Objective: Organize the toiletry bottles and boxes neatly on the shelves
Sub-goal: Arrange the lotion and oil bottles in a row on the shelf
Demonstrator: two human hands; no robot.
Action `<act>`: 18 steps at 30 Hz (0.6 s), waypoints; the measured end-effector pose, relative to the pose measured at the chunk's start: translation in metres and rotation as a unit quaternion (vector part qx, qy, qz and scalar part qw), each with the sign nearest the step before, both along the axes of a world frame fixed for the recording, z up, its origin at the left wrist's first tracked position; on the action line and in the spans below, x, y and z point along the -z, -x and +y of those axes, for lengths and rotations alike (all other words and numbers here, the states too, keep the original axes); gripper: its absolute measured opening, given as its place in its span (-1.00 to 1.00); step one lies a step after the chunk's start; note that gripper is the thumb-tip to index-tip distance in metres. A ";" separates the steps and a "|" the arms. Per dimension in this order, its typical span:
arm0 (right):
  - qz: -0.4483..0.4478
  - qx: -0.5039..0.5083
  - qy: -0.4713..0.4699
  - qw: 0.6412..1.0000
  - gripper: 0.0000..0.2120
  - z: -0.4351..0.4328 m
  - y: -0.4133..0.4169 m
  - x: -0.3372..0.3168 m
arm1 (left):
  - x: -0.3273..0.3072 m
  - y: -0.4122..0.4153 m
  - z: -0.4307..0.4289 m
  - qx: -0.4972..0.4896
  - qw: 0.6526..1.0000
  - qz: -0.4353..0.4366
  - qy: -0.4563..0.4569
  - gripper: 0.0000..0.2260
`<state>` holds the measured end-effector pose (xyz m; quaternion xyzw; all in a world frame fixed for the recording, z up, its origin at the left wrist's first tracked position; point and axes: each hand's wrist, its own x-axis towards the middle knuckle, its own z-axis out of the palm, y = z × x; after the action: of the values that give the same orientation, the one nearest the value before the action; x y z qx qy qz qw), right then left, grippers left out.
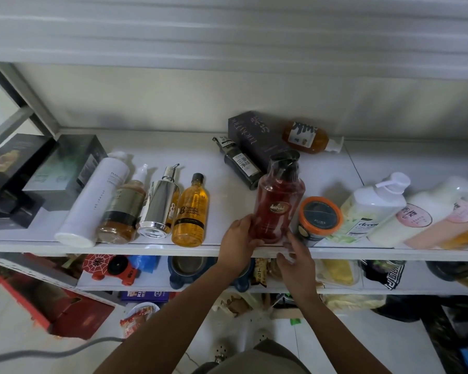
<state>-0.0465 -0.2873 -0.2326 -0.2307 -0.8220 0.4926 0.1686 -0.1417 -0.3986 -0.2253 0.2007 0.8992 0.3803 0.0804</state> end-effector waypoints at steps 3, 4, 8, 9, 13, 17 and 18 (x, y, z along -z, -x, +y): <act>-0.008 -0.008 0.005 1.000 -0.41 0.002 -0.003 0.001 | 0.000 0.000 0.001 -0.002 1.000 0.001 -0.001 -0.51; -0.012 -0.009 0.007 1.000 -0.41 0.003 -0.003 0.002 | 0.000 0.000 0.001 0.000 1.000 0.002 -0.001 -0.51; -0.022 0.001 0.022 1.000 -0.41 0.004 -0.006 0.003 | 0.000 0.000 0.003 0.004 1.000 0.002 -0.005 -0.52; -0.021 0.005 0.022 1.000 -0.42 0.004 -0.008 0.003 | 0.000 -0.001 0.004 0.004 1.000 0.000 -0.006 -0.52; -0.003 0.020 0.019 1.000 -0.44 0.007 -0.012 0.004 | 0.001 -0.004 0.009 0.009 1.000 -0.003 -0.007 -0.53; -0.011 0.010 0.019 1.000 -0.44 0.007 -0.015 -0.001 | 0.002 -0.004 0.009 0.010 1.000 -0.006 -0.007 -0.52; -0.017 0.008 0.023 1.000 -0.44 0.008 -0.015 -0.001 | 0.001 -0.004 0.009 0.012 1.000 -0.007 -0.006 -0.52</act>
<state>-0.0314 -0.2796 -0.2314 -0.2489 -0.8114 0.5062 0.1532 -0.1376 -0.3893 -0.2268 0.2092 0.8939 0.3862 0.0898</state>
